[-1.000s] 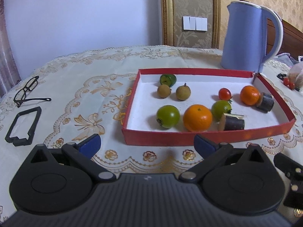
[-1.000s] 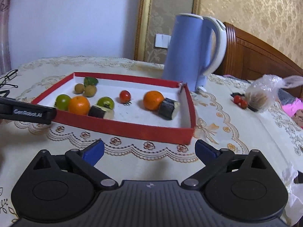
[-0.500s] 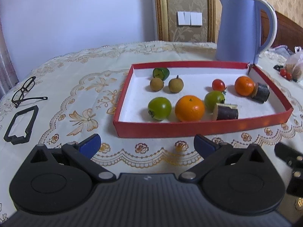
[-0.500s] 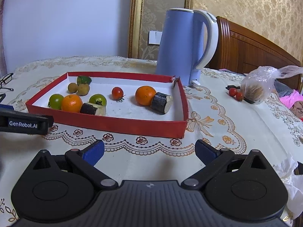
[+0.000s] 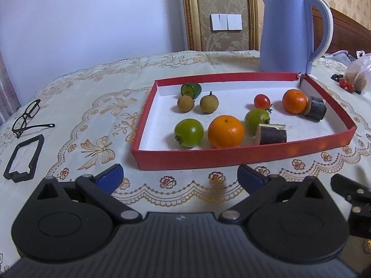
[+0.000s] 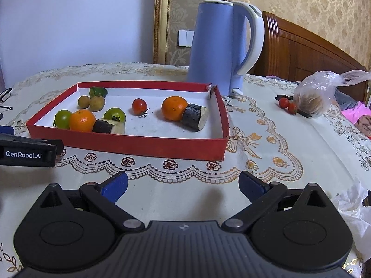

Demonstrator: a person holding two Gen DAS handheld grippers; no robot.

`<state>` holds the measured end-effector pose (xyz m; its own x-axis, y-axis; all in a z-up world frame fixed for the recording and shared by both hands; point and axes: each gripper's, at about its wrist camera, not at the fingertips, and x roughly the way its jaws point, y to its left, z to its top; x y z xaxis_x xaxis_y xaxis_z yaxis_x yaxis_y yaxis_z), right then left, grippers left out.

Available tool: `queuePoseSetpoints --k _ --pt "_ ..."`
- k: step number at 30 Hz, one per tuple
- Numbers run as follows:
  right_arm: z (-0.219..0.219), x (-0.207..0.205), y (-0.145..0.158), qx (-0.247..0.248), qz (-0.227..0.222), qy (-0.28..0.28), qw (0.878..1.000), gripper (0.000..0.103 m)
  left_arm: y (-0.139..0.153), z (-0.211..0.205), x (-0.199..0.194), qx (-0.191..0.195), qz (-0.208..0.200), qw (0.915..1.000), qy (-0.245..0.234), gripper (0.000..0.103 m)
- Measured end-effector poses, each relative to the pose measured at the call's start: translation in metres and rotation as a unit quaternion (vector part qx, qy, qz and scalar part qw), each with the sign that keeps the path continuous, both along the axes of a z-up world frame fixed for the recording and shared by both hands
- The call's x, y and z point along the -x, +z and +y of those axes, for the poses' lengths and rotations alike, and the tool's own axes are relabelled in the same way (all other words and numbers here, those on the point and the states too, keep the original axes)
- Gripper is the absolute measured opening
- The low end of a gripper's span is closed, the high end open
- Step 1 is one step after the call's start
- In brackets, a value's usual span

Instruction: Organize fruits

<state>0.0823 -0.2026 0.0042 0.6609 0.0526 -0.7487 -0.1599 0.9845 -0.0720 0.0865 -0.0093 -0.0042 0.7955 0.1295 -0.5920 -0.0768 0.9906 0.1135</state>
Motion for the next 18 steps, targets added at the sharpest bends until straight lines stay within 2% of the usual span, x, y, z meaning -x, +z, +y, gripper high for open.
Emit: queuePoseSetpoints --k 18 --pt "-0.0021 -0.0036 -0.0035 -0.002 0.007 -0.006 1.000 0.102 -0.0082 0.0031 -0.0071 -0.005 0.013 0.9999 0.009 0.103"
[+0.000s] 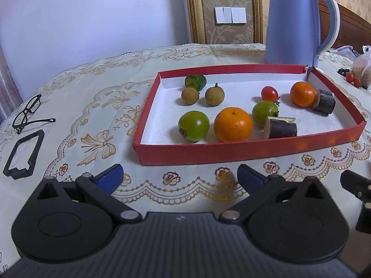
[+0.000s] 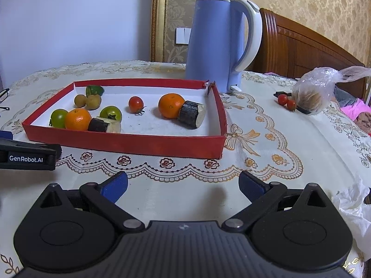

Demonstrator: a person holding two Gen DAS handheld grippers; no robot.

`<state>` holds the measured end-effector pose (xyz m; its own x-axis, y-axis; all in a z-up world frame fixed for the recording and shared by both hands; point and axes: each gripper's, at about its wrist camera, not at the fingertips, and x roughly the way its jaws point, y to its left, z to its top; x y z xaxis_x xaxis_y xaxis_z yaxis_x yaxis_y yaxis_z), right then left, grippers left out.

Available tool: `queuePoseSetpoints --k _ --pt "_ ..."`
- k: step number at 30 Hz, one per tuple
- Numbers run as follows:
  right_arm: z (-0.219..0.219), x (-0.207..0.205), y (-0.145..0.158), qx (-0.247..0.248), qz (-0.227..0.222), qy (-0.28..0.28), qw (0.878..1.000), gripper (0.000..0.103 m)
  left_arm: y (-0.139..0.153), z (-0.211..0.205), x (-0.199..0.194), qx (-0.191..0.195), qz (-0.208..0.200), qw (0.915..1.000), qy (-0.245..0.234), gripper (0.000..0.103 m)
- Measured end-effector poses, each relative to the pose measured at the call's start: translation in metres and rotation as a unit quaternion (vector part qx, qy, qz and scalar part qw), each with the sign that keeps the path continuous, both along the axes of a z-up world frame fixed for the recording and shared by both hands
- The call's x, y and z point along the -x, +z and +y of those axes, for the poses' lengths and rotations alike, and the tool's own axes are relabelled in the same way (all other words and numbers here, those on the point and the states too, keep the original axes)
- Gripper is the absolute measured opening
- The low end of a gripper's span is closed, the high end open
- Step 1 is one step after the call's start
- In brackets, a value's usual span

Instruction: Organize fruits

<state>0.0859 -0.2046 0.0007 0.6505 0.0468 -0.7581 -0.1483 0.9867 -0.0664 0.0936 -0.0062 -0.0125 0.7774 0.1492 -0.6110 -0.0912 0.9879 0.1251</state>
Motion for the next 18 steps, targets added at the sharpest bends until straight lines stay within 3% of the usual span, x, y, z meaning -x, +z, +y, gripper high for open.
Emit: queuePoseSetpoints --k 18 --pt "-0.0001 -0.0011 -0.0025 0.000 -0.001 0.002 1.000 0.102 -0.0006 -0.0018 0.0002 -0.002 -0.002 1.0000 -0.002 0.103"
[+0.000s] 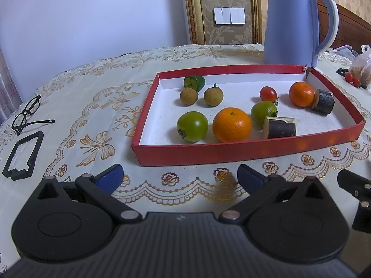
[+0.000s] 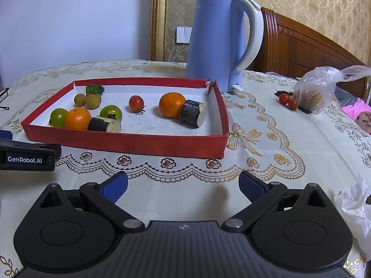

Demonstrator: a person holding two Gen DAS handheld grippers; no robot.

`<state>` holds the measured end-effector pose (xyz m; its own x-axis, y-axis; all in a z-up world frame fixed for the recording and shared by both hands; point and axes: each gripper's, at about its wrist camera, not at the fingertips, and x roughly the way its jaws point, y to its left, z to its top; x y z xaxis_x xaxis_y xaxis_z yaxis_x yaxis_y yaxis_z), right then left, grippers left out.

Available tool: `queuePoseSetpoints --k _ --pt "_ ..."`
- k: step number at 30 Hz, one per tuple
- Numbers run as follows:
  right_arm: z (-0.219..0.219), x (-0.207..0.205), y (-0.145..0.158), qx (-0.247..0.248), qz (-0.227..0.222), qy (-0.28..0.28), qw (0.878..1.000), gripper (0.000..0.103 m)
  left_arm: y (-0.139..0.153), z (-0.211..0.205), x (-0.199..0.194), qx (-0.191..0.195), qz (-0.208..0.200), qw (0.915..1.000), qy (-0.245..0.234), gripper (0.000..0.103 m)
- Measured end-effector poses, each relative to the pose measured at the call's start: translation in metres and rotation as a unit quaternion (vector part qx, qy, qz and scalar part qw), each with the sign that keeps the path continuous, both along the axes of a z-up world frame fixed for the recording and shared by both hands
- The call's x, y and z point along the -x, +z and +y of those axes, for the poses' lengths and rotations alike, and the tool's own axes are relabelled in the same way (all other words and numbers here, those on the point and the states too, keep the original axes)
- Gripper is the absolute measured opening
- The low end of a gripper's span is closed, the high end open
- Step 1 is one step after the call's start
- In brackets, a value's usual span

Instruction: Organize fruits

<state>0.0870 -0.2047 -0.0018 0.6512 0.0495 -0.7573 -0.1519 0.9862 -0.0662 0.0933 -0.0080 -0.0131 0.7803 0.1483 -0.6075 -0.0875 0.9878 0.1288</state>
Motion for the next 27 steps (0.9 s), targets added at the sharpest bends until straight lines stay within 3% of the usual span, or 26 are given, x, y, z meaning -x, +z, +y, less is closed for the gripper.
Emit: queuePoseSetpoints --k 27 --pt "-0.001 -0.004 -0.011 0.002 0.023 0.000 1.000 0.103 -0.001 0.008 0.000 0.035 0.003 0.9993 -0.010 0.103"
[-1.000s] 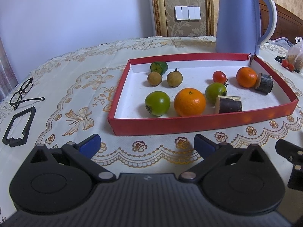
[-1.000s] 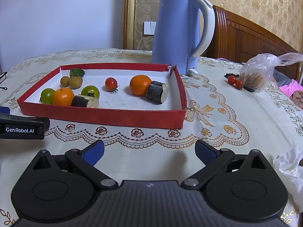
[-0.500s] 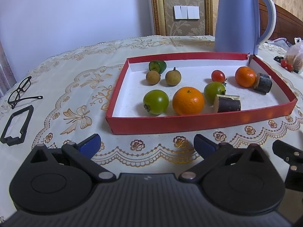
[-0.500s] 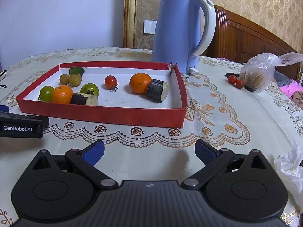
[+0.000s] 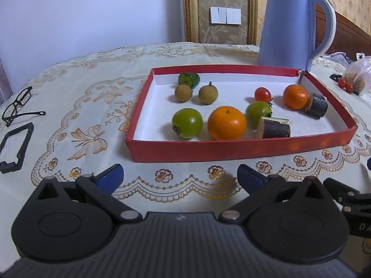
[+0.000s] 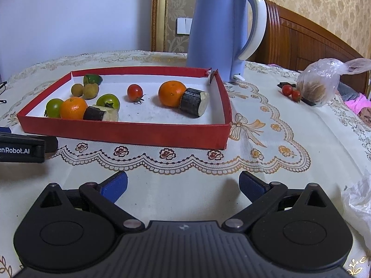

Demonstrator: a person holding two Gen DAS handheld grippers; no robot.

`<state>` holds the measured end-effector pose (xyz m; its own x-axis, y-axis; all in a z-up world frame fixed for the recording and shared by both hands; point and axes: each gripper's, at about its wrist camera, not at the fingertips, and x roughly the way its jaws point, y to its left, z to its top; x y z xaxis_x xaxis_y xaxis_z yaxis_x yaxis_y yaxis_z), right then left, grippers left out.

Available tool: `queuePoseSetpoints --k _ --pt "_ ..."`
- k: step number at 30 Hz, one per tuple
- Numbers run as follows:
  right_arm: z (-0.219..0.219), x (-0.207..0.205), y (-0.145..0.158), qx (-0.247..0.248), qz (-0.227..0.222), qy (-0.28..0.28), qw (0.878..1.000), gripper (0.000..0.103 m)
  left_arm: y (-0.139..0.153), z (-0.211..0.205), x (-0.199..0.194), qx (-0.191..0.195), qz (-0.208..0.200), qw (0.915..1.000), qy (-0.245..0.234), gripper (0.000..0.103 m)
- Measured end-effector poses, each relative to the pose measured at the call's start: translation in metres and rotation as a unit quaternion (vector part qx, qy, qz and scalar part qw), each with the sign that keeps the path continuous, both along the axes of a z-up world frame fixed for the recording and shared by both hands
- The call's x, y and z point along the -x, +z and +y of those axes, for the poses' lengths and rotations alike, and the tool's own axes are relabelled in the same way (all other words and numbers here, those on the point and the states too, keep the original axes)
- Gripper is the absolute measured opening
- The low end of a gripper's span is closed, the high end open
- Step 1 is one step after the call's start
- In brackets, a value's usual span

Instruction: Organize fruits

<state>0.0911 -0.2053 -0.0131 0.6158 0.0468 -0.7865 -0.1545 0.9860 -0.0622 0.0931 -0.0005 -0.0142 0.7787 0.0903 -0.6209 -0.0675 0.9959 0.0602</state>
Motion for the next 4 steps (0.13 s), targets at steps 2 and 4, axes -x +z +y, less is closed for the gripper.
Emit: queuePoseSetpoints --k 2,4 --pt "-0.0022 -0.0010 -0.0005 -0.008 0.004 -0.002 1.000 0.103 0.0007 0.0006 0.0013 -0.005 -0.006 1.0000 0.007 0.103" --pt "-0.0079 -0.0033 -0.0017 -0.027 0.013 -0.008 1.000 0.103 0.0018 0.0019 0.0025 -0.001 -0.008 1.0000 0.001 0.103"
